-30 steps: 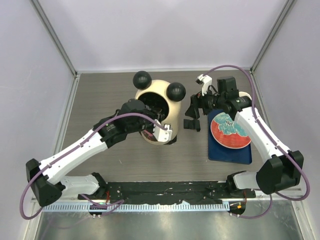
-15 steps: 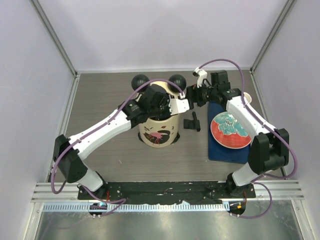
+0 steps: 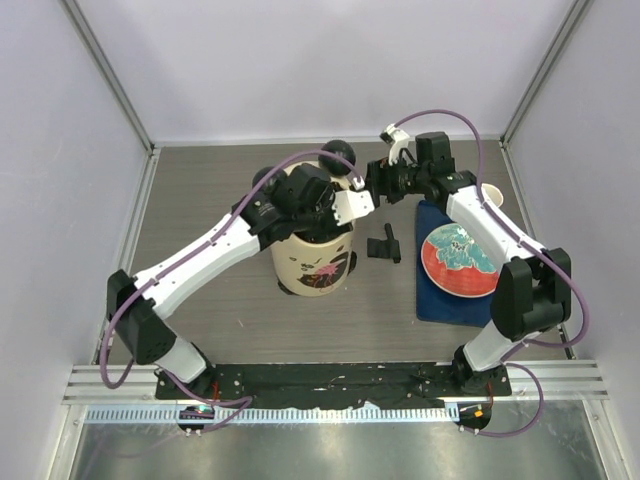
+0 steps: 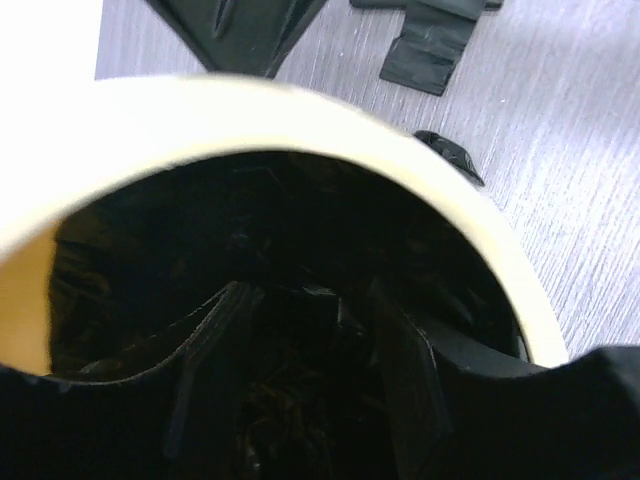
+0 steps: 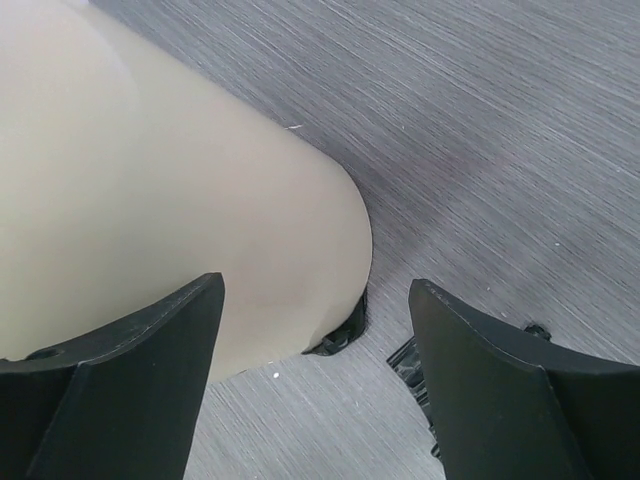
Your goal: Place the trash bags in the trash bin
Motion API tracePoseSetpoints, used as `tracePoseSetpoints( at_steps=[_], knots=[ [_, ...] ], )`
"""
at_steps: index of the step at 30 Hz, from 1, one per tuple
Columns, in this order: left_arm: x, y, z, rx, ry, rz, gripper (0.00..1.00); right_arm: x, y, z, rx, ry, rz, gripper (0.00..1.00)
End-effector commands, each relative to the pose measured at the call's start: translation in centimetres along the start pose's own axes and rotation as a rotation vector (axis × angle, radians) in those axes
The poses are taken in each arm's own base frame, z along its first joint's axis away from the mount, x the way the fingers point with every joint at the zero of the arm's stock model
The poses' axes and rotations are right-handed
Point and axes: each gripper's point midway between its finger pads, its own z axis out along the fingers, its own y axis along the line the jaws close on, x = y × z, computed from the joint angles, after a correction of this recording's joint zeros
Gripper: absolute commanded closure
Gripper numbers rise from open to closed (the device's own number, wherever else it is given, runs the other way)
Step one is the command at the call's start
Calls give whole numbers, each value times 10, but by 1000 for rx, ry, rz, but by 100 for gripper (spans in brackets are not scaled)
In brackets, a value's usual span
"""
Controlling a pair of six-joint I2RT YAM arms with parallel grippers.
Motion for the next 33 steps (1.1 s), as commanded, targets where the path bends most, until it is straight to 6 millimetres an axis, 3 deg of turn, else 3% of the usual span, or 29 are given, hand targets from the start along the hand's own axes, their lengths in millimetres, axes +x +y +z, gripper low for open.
tracePoseSetpoints(
  at_steps=[1,6,12,18,20,21,22,23,24,26,29,30,32,33],
  knots=[
    [-39,-10,-49,17,-139,163,42,-24,20,-27,4,-83,-87,19],
    [-51,-13,-58,37,-182,270,39,-16,16,-37,47,-75,-117,18],
    [-45,-29,-68,153,-145,463,42,-9,9,-45,89,-68,-104,18],
    [-51,-46,-113,230,-238,498,48,-4,8,-55,109,-65,-118,18],
    [-42,-64,-122,295,-271,507,48,1,11,-56,94,-58,-129,18],
    [-41,-68,-139,293,-317,535,48,3,12,-57,87,-57,-135,18],
    [-29,-79,-138,341,-319,529,50,9,13,-57,80,-46,-145,18],
    [-29,-87,-146,367,-361,523,52,12,17,-60,62,-40,-153,17],
    [-27,-89,-156,357,-387,499,54,17,19,-61,54,-30,-159,17],
    [-15,-97,-157,397,-388,471,61,30,24,-66,32,9,-165,17],
    [15,-114,-162,501,-304,369,70,48,37,-71,-33,63,-143,18],
    [32,-112,-157,509,-260,252,72,55,40,-71,-46,76,-124,18],
    [40,-106,-153,496,-276,6,76,62,45,-72,-67,83,-87,18],
    [50,-90,-137,446,-305,-115,76,68,48,-72,-85,88,-68,18]
  ],
)
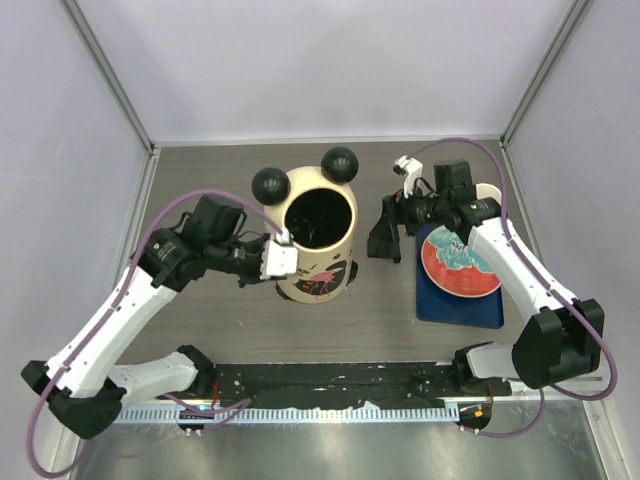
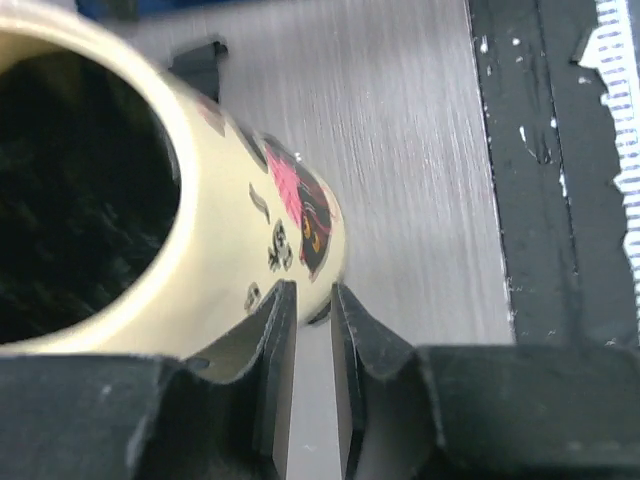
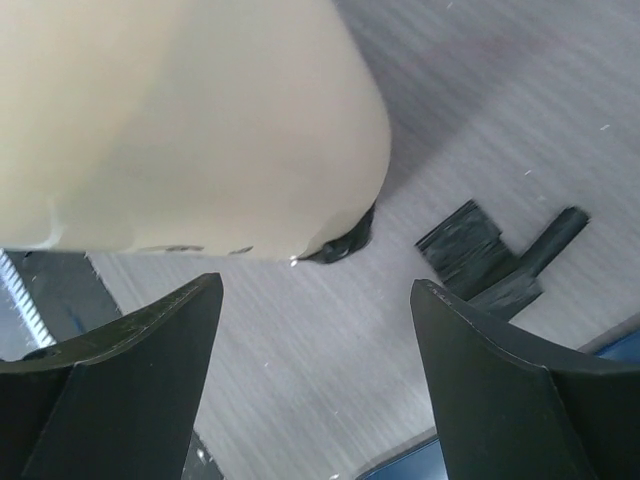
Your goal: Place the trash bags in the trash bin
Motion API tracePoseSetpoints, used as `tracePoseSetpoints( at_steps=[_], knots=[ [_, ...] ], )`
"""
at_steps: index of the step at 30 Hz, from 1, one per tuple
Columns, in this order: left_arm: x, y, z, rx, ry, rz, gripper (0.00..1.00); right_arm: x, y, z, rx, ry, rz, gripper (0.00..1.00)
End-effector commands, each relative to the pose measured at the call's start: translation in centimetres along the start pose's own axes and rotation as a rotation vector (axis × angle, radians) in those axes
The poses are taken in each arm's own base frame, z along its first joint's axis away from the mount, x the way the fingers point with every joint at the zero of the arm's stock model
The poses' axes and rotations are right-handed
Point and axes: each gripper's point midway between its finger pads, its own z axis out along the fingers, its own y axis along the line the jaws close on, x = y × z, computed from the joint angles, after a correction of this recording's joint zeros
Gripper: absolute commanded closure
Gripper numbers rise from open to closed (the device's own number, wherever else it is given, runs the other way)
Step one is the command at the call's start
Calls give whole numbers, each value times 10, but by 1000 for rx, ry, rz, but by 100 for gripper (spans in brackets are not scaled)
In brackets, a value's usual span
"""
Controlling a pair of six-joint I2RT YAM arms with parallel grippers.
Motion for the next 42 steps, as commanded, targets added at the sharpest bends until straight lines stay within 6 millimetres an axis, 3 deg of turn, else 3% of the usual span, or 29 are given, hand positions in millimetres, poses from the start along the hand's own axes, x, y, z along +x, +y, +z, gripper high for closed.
tracePoseSetpoints(
  at_steps=[1,3,6,11,16,18,21,23,24,25,27,29,30,33,34,36,38,42],
  knots=[
    [40,-1,5,-74,-106,-546,75,16,25,-8,-100,11,46,18],
    [62,17,9,-205,-112,-630,74,25,30,-5,-131,19,89,18],
    [77,29,14,-341,-148,-777,75,32,41,0,-196,12,169,20],
    [84,49,36,-418,-292,-1016,75,26,53,16,-256,-67,239,23],
    [120,93,47,-602,-331,-1086,75,36,64,40,-290,-46,246,25],
    [133,119,45,-647,-379,-1111,76,32,56,52,-267,-56,244,25],
    [144,143,43,-679,-416,-1114,75,25,41,67,-224,-67,244,25],
    [164,154,51,-698,-396,-1151,75,16,36,74,-219,-88,233,25],
    [163,168,44,-704,-435,-1133,74,14,32,81,-221,-83,252,25],
    [177,173,53,-698,-428,-1187,74,12,32,84,-227,-88,255,25],
    [180,192,45,-712,-467,-1196,73,1,30,90,-230,-109,238,25],
    [183,198,48,-688,-475,-1225,67,1,23,96,-219,-89,249,25],
    [185,202,42,-692,-461,-1250,56,-5,15,92,-206,-99,243,25],
    [197,197,30,-672,-371,-1380,34,-8,-1,68,-166,-101,259,22],
    [203,193,27,-669,-323,-1430,15,-8,-4,59,-157,-105,244,20],
    [223,177,18,-615,-134,-1567,1,-9,-10,34,-100,-116,247,16],
    [243,166,5,-645,39,-1647,0,-10,-30,11,19,-139,233,9],
    [280,141,-16,-682,332,-1687,0,-2,-69,-4,248,-103,186,3]
  ],
)
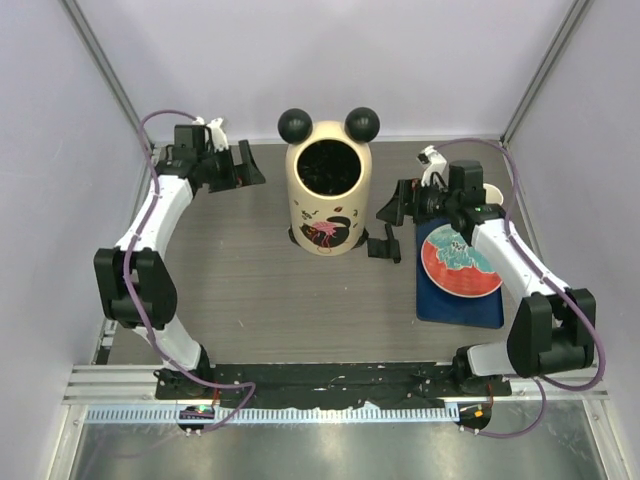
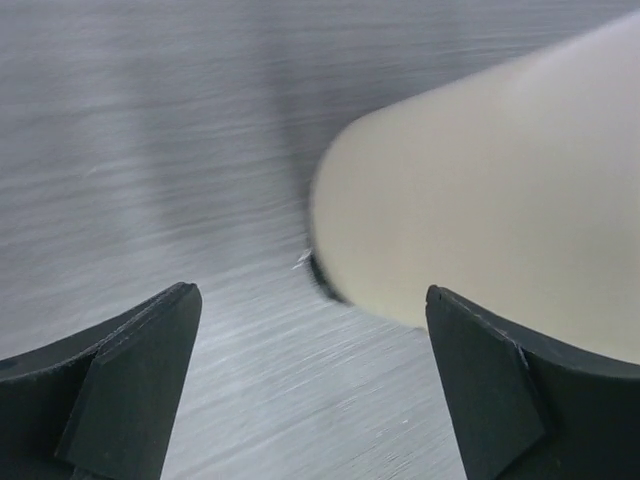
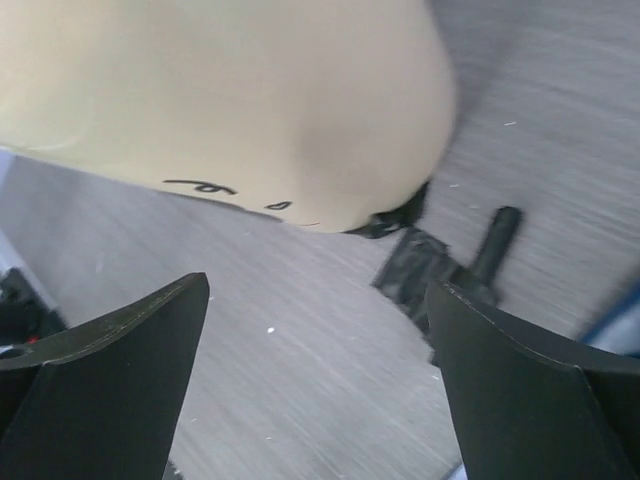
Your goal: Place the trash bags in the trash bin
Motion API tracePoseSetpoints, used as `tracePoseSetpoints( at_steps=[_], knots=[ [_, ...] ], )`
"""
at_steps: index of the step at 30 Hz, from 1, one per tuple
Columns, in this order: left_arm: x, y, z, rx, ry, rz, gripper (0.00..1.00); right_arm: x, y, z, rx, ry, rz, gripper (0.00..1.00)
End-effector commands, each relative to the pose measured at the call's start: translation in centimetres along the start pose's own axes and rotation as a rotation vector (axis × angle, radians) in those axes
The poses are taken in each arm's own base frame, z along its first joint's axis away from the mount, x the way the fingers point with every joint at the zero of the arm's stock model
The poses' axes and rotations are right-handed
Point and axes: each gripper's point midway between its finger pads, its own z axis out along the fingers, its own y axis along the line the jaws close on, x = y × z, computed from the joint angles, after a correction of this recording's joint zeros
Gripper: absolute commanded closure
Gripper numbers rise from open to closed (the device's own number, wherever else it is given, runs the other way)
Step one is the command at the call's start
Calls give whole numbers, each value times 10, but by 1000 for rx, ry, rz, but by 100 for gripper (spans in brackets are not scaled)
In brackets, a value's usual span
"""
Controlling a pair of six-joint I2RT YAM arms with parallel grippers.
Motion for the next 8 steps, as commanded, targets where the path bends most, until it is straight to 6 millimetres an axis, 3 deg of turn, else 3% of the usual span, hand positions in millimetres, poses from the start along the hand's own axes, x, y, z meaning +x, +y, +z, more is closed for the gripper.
tracePoseSetpoints(
  at_steps=[1,4,8],
  knots=[
    [74,62,-31,-288,346,-14,0,-16,-33,-23,235,-16,-106,3],
    [75,70,-35,-324,333,28,0,-12,-47,-30,300,-21,-129,2],
    [65,71,-43,-361,258,100,0,-12,-49,-36,326,-11,-164,1]
  ],
)
